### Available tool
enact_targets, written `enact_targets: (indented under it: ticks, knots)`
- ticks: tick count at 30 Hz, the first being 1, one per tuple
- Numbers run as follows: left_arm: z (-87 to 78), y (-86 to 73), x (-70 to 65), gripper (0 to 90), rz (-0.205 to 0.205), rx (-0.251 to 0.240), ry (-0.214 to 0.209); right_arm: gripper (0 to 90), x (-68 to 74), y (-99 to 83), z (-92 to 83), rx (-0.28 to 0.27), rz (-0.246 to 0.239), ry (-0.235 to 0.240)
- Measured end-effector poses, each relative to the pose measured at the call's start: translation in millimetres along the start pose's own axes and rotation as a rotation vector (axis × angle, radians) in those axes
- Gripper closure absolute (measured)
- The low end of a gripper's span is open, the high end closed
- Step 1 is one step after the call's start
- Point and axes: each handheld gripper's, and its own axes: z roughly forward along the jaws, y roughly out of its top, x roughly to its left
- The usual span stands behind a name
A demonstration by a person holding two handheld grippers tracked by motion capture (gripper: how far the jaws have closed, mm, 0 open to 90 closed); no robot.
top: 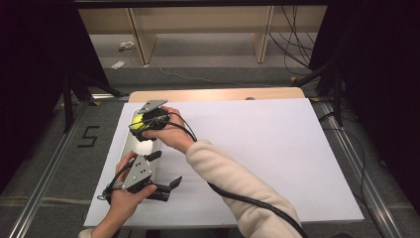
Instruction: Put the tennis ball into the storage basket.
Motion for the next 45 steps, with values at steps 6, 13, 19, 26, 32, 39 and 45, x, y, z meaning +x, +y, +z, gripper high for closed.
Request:
enact_targets:
  ticks: [6,13,19,26,32,39,45]
  knots:
    - [-0.1,-0.1,0.1,0.0,0.0,0.0,0.0,26.1,1.3,-1.2,4.2,0.009,0.0,0.005]
    - [-0.1,-0.1,0.0,0.0,-0.001,0.0,-0.002,26.1,2.5,-1.5,7.5,0.021,0.001,0.01]
    - [0.1,-0.1,-0.3,0.0,-0.001,0.001,-0.003,26.1,3.4,-2.3,9.5,0.032,-0.002,0.015]
    - [0.1,-0.2,-0.3,0.0,-0.001,0.001,-0.002,26.1,4.1,-4.5,12.3,0.05,-0.004,0.019]
    - [0.1,-0.2,-0.3,0.0,-0.001,0.001,-0.003,26.0,5.3,-4.8,14.5,0.056,-0.007,0.024]
    - [0.0,-0.2,-0.3,0.0,-0.001,0.001,-0.003,26.0,6.8,-6.6,17.6,0.064,-0.007,0.028]
    - [-0.1,-0.2,-0.3,0.0,0.0,0.001,-0.003,26.0,8.3,-7.1,20.0,0.073,-0.009,0.034]
